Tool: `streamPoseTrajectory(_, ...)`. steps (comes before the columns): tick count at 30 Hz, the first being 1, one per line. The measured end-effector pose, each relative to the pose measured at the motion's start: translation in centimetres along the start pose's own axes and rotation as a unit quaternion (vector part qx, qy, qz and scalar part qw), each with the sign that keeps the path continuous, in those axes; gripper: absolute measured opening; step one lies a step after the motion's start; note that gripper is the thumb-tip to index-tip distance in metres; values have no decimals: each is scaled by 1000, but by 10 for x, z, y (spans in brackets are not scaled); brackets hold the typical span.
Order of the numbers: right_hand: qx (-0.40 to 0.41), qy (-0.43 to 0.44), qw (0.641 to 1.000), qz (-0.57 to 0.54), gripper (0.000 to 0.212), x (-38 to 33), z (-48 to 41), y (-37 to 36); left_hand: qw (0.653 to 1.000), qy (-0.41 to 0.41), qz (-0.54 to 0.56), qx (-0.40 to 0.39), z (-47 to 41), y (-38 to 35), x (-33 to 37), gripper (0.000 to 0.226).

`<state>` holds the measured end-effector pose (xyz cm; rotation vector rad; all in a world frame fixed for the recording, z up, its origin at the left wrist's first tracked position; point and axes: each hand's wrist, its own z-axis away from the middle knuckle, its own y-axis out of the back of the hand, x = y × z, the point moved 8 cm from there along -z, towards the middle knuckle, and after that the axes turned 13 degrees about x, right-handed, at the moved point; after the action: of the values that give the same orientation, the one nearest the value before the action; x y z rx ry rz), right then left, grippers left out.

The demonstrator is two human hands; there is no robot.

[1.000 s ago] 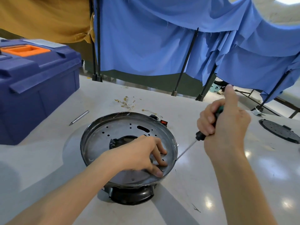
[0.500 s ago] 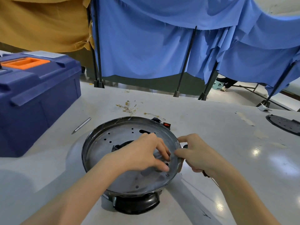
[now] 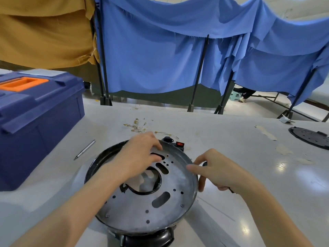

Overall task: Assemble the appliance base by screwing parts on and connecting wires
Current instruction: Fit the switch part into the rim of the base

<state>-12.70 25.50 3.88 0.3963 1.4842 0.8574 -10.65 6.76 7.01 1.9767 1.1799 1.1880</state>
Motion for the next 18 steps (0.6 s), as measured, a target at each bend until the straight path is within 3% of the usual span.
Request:
streamPoseTrajectory(3, 60, 26, 998, -1, 24, -12, -15, 10, 994, 12, -105, 0, -12, 0, -29, 47)
streamPoseTrajectory(6, 82, 39, 996, 7, 26, -18, -26, 7, 989, 45, -139, -37, -18, -11, -48, 53)
streamPoseTrajectory(11, 49, 43, 997, 39, 3, -18, -32, 1, 989, 85, -105, -57, -23, -18, -62, 38)
streamPoseTrajectory(15, -48, 36, 998, 34, 27, -14, -28, 0, 981, 67, -175, -45, -26, -11, -58, 28)
streamPoseTrajectory(18, 25, 14, 999, 35, 22, -1, -44, 22, 977, 56, -198, -54, -30, -9, -51, 48)
